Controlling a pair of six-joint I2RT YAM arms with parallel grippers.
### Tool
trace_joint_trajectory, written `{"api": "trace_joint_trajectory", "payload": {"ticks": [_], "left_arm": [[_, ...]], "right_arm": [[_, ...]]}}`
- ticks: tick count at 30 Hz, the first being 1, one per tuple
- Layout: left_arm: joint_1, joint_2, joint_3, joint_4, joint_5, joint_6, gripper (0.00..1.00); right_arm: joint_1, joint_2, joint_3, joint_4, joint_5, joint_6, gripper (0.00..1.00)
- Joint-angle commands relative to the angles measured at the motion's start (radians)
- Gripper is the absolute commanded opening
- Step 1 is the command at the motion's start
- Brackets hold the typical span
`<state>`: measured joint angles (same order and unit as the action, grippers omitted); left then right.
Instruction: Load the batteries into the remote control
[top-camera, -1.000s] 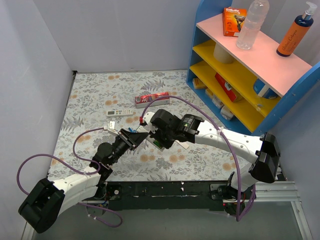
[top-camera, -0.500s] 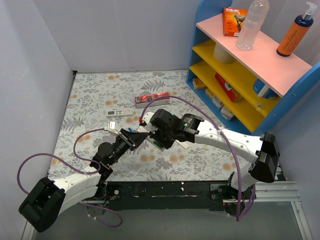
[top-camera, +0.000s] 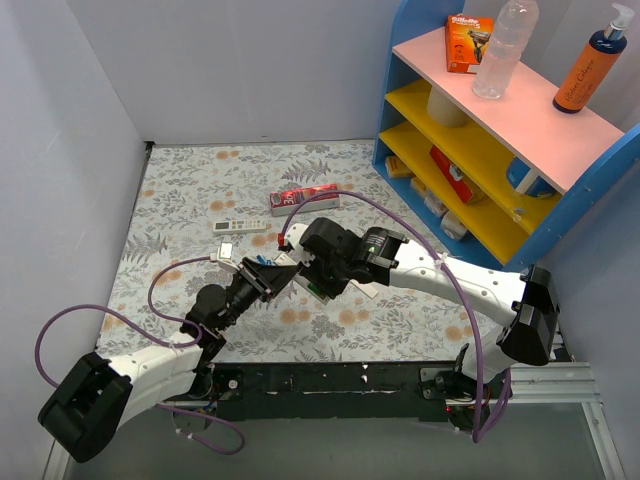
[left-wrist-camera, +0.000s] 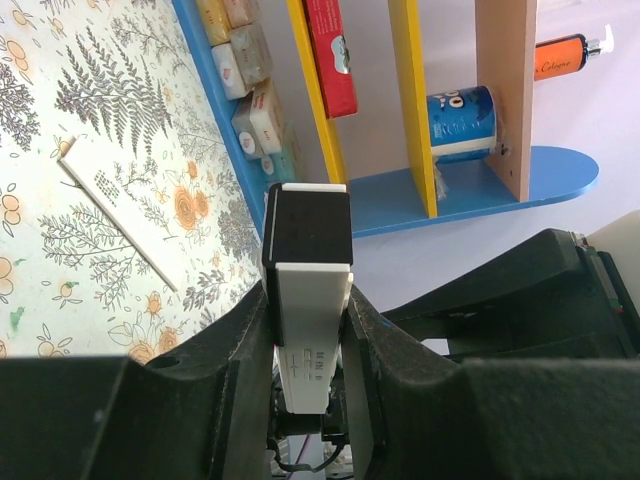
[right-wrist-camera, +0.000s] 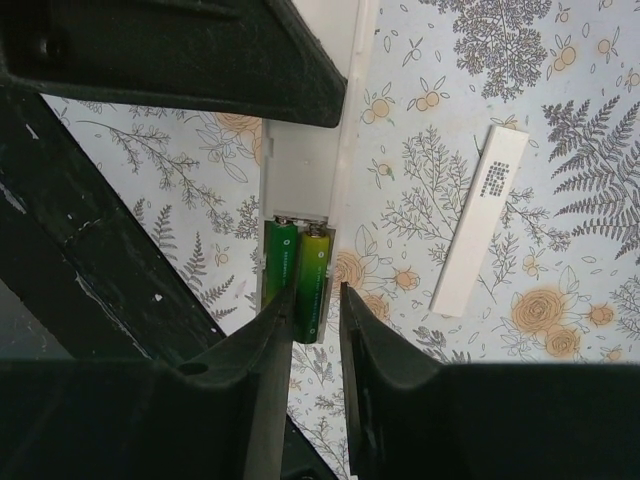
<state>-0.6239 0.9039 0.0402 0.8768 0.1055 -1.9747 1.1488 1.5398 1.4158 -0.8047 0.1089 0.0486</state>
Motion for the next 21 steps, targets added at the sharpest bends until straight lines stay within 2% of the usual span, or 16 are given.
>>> {"api": "trace_joint_trajectory", "payload": {"ticks": [1, 9, 14, 21], "left_arm": [[-0.005, -0.002, -0.080, 0.088, 0.008, -0.050, 0.00], [-0.003, 0.010, -0.085, 0.105, 0.017, -0.064, 0.00], [-0.005, 0.020, -0.085, 0.113, 0.025, -0.069, 0.00], [-0.003, 0.024, -0.085, 0.129, 0.052, -0.091, 0.00]], "right_arm": [[0.011, -0.026, 0.035, 0.039, 0.006, 0.000, 0.33], [0.022, -0.073, 0.035, 0.065, -0.008, -0.003, 0.39], [0.020, -0.122, 0.018, 0.098, -0.040, -0.012, 0.49], [0.012, -0.199, 0.026, 0.076, -0.038, -0.101, 0.55]]}}
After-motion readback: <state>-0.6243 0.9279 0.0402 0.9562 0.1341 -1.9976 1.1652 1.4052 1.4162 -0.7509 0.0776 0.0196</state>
